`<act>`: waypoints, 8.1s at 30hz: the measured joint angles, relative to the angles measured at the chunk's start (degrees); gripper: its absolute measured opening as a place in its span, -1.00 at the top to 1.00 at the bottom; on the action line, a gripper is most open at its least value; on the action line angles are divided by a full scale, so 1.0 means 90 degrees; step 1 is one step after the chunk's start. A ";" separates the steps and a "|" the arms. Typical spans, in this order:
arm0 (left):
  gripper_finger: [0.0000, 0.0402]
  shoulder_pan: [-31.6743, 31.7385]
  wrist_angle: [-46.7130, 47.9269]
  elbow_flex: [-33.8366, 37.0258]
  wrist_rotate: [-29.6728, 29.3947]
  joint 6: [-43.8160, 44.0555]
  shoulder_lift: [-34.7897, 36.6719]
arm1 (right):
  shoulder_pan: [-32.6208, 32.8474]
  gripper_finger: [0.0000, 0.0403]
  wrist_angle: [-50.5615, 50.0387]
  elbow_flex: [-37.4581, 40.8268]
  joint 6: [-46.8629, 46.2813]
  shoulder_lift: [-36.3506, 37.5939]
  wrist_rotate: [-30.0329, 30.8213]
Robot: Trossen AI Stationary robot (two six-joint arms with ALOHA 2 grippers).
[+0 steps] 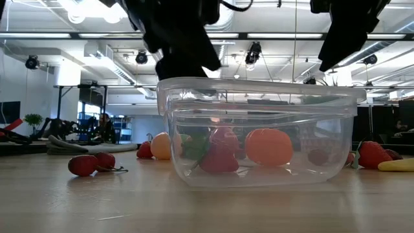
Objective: Pick and placing Produce into tupperware
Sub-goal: Put the red cherry into the transparent bin, then put the yellow corn into the transparent bin, then put the red strawberry into the transparent bin
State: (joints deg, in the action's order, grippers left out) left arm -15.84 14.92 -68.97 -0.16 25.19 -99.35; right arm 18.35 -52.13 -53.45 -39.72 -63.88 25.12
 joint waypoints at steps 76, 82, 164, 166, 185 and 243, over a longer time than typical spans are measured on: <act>-0.27 0.0233 0.3164 0.1768 -0.1698 0.0100 0.3665 | 0.1962 -0.12 0.1142 0.0124 -0.0104 -0.3320 -0.1954; -0.27 0.0231 0.3162 0.1768 -0.1695 0.0102 0.3665 | 0.1790 -0.12 0.1214 0.0161 0.0157 -0.3339 -0.1953; -0.27 0.0233 0.3135 0.1775 -0.1754 0.0129 0.3670 | 0.0801 0.79 0.1240 -0.2132 0.0637 -0.3228 -0.2591; -0.27 0.0233 0.3097 0.1775 -0.1756 0.0117 0.3670 | 0.0603 0.79 0.1242 -0.2365 0.0848 -0.3464 -0.2841; -0.27 0.0233 0.3131 0.1775 -0.1882 0.0121 0.3667 | -0.0015 0.68 0.1191 -0.4078 0.2269 -0.5249 -0.4191; -0.27 0.1892 -0.0964 0.3794 -0.0783 -0.3179 0.2041 | 0.0602 -0.02 -0.0962 -0.0544 -0.2705 -0.0753 -0.0998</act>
State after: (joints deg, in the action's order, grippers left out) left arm 1.19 6.24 -34.83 -7.21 -3.42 -80.99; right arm 23.77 -60.80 -58.35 -64.07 -70.65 16.14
